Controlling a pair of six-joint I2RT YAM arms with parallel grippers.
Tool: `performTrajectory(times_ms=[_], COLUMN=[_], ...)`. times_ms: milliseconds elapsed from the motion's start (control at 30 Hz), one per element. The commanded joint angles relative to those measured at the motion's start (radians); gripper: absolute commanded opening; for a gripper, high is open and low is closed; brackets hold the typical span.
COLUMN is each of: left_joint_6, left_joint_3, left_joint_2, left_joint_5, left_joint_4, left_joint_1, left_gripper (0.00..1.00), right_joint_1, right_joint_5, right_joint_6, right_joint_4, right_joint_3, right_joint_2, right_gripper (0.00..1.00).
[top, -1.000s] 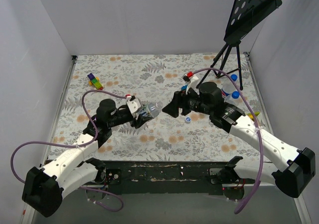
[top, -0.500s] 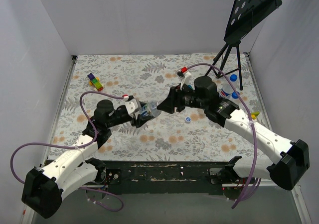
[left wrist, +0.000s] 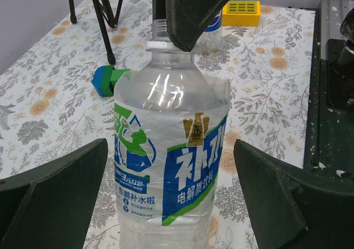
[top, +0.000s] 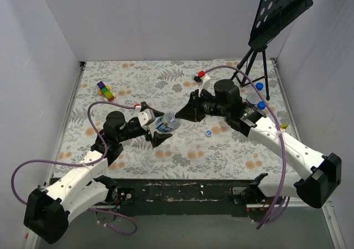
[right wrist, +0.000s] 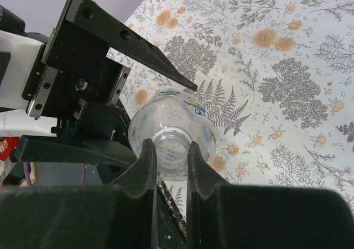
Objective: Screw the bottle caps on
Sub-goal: Pick up the plastic bottle at the center of the board.
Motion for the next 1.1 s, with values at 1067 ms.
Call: performTrajectory(times_ms=[1067], left_joint_6=[-0.053], left_joint_3=[0.026], left_joint_2=[0.06], left_joint_5=[0.045], left_joint_4=[-0.008], left_joint_1=[-0.01], left_gripper=[0.7], right_joint_1=[0.187], right_joint_5=[0.177], right_joint_6=[-0.31], right_joint_4=[-0.345], right_joint_3=[0.329], right_joint_2=[0.144], right_gripper=[0.01])
